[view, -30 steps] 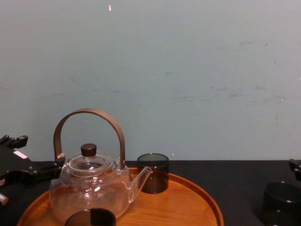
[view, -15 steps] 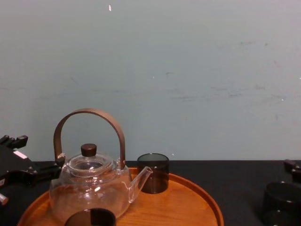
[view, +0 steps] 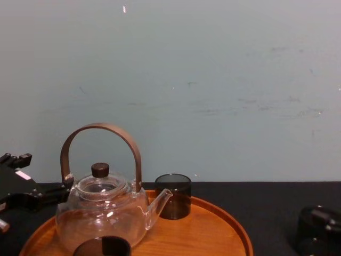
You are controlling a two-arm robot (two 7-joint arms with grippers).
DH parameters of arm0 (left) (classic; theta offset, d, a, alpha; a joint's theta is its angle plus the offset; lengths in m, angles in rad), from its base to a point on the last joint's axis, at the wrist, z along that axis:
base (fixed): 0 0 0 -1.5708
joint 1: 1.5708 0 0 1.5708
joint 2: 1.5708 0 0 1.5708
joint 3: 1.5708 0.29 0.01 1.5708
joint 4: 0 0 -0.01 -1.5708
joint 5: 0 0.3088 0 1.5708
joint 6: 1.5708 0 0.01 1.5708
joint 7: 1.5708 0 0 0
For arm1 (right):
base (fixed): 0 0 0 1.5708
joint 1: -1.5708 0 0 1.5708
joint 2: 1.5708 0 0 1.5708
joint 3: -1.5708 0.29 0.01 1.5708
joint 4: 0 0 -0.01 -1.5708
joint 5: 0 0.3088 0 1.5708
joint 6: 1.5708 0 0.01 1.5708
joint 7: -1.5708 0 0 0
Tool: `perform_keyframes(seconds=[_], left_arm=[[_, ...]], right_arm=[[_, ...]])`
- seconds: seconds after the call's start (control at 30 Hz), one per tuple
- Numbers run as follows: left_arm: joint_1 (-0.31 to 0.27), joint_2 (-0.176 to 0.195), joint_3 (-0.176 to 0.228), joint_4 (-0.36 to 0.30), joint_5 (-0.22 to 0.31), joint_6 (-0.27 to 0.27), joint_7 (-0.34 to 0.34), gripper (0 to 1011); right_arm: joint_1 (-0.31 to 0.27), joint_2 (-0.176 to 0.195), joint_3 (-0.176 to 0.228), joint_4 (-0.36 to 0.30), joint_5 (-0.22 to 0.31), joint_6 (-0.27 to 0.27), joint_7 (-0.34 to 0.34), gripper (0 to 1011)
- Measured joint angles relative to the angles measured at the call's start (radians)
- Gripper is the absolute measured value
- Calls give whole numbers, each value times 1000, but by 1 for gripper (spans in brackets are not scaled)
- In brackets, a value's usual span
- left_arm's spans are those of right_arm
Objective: Pick up the glass from the table and place it on the tray.
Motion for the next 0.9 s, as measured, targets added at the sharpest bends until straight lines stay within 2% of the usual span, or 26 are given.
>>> perform_keyframes(seconds=[0.33, 0.9], left_arm=[[0, 0, 0, 0, 0, 0, 0, 1001], [0, 0, 0, 0, 0, 0, 0, 1001]], right_arm=[[-85, 3, 14, -66, 6, 28, 11, 1002], [-115, -42, 39, -45, 23, 65, 52, 1002]])
